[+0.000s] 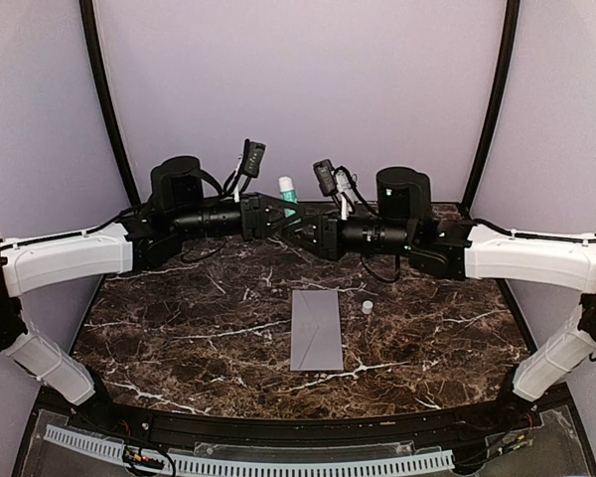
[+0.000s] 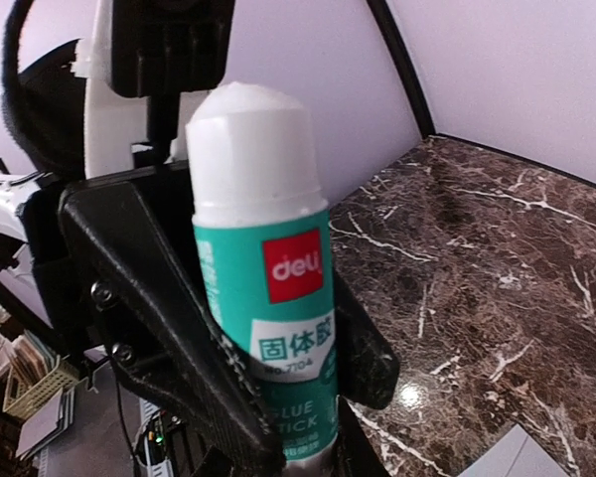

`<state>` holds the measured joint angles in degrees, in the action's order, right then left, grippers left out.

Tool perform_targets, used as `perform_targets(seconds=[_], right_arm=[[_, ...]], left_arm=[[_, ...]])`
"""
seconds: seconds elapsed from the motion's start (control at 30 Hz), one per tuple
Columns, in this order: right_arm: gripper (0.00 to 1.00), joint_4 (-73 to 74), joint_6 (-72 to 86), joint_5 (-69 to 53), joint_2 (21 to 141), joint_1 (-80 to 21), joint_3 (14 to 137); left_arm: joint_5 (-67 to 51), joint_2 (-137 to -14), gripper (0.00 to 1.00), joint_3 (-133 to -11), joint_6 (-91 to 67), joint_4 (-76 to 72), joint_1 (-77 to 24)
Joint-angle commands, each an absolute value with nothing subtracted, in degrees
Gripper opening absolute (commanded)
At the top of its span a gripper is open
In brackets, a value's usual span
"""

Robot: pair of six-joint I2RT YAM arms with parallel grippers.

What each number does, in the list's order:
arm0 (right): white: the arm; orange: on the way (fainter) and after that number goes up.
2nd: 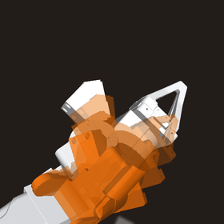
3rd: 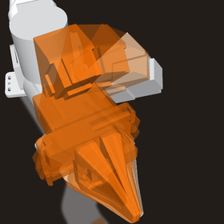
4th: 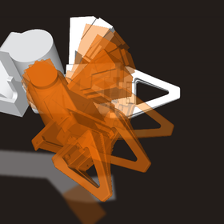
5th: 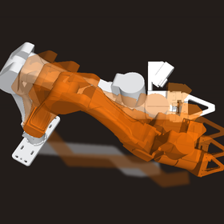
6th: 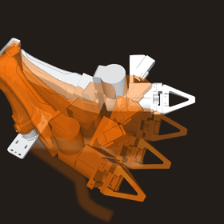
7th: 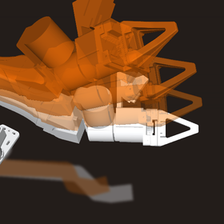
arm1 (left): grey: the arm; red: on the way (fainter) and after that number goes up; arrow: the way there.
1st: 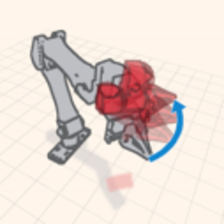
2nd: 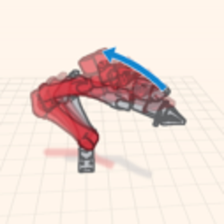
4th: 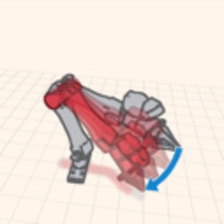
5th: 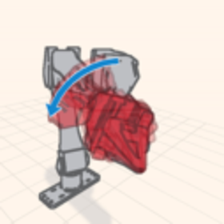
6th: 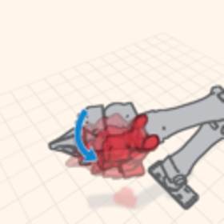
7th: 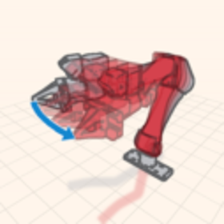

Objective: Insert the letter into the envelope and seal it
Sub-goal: Screw the solid glue.

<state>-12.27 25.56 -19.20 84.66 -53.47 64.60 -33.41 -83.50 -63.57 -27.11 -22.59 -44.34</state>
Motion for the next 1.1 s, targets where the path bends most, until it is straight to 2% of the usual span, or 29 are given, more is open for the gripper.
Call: perform_targets(seconds=[0.0, 0.17, 0.47, 0.53, 0.6, 0.73, 0.8, 0.93, 1.07], right_arm=[[0.16, -5.3, 23.7, -0.8, 87.6, -56.0, 72.6], [0.17, 2.0, 22.7, 13.8, 92.2, -60.0, 80.3], [0.18, 8.2, 22.7, 28.6, 100.0, -65.7, 90.6], [0.21, 8.8, 22.4, 29.2, 100.7, -66.1, 91.6], [0.28, 8.4, 22.6, 28.9, 100.0, -66.1, 91.1], [0.58, 2.8, 20.7, 22.3, 94.9, -65.1, 85.2], [0.66, -0.4, 20.0, 14.9, 91.6, -63.2, 80.9], [0.76, -6.5, 21.6, 1.1, 84.8, -58.1, 71.1], [0.79, -14.9, 24.6, -13.5, 79.1, -53.0, 62.8]], left_arm=[[-25.4, -82.8, 0.00, -64.8, -22.1, -13.7, -46.0], [-21.1, -83.8, 0.00, -65.6, -23.4, -11.6, -46.4], [-19.6, -84.9, 0.00, -66.0, -27.1, -11.8, -46.5], [-19.4, -84.9, 0.00, -66.0, -27.8, -12.0, -46.5], [-19.2, -84.6, 0.00, -65.8, -28.8, -12.4, -46.5], [-18.8, -83.2, 0.00, -65.8, -30.7, -14.0, -45.8], [-20.4, -82.2, 0.00, -65.3, -33.1, -16.4, -44.4], [-25.8, -80.7, 0.00, -63.2, -37.1, -23.2, -41.2], [-34.7, -80.6, 0.00, -60.2, -39.4, -32.0, -38.2]])
